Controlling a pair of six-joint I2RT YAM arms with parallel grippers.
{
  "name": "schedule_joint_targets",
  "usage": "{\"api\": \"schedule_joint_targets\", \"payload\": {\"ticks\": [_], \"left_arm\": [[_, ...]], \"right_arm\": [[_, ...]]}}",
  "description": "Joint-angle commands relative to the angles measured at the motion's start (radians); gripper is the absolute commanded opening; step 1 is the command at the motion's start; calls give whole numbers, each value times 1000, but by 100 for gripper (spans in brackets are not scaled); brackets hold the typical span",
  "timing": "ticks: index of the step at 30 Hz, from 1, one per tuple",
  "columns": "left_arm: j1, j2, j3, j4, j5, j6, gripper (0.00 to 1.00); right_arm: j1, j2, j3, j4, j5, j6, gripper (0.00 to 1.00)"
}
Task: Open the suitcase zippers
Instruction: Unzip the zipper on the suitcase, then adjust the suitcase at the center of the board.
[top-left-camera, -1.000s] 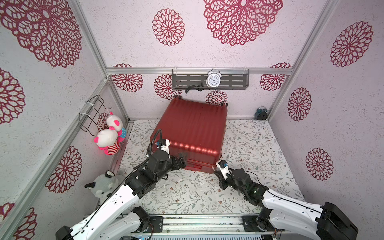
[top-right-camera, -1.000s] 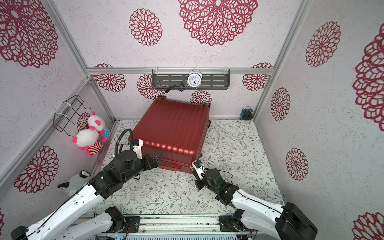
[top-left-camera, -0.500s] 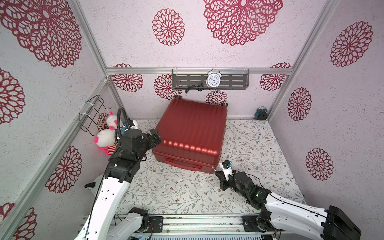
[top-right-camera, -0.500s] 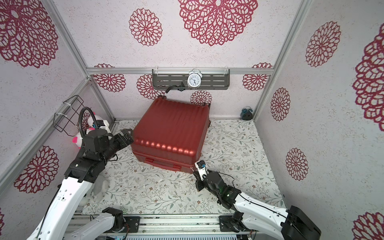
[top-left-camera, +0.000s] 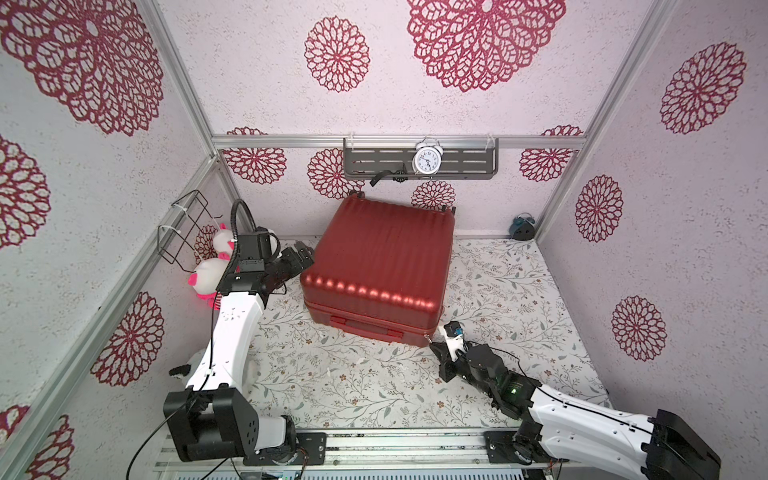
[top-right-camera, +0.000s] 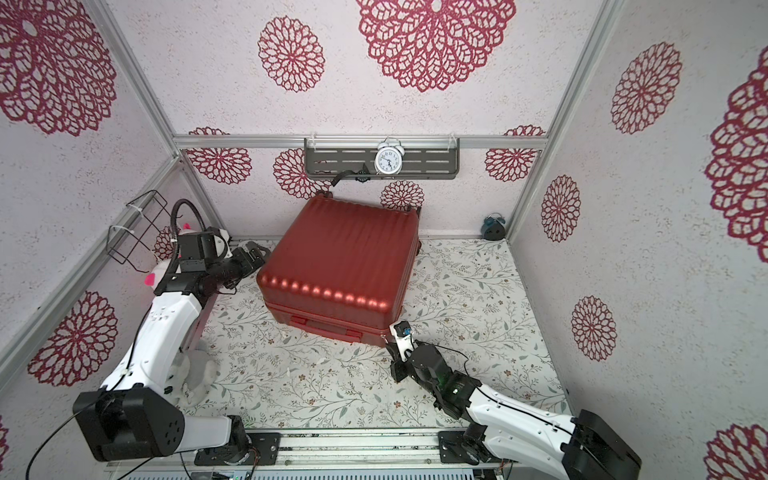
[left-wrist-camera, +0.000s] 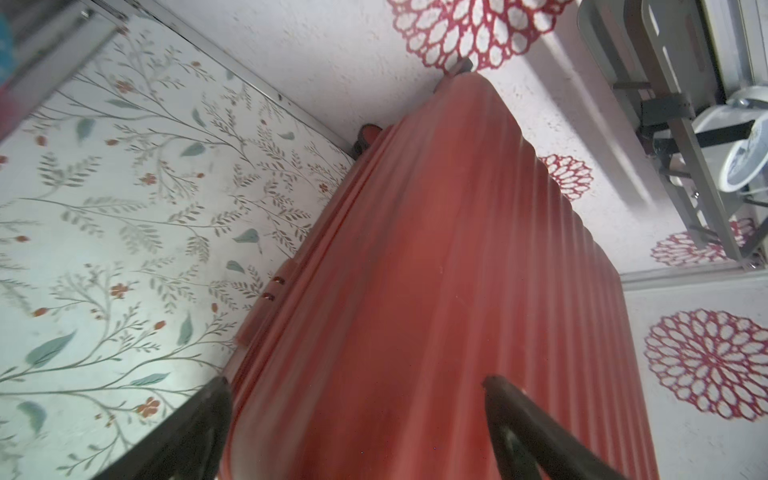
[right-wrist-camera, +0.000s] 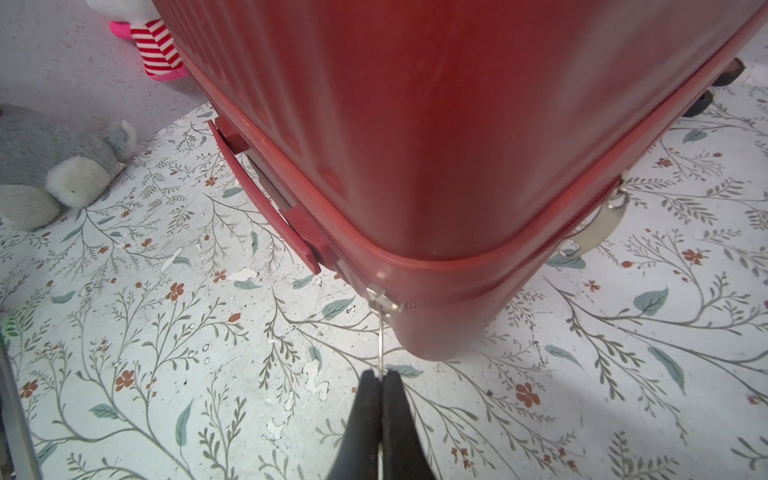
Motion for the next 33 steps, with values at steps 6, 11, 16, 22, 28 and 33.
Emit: {"api": "schedule_joint_targets", "payload": {"ticks": [6, 11, 16, 22, 28, 33], "left_arm": [[-48, 40, -46, 114, 166, 1, 98], [-114, -9, -135, 160, 146, -19, 98], [-165, -85, -234, 181, 122, -27, 98], [-235, -175, -307, 187, 94, -43, 98], [-303, -239, -353, 181, 63, -56, 98], [-374, -281, -397, 186, 32, -79, 98]], "right_arm": [[17, 3, 33, -77, 9, 2, 0], [19, 1, 47, -112, 16, 3, 0], [27, -12, 50, -145, 44, 3, 0], [34, -29, 56, -161, 55, -2, 0], [47, -38, 60, -168, 59, -7, 0], [56, -41, 57, -159, 51, -11, 0]]}}
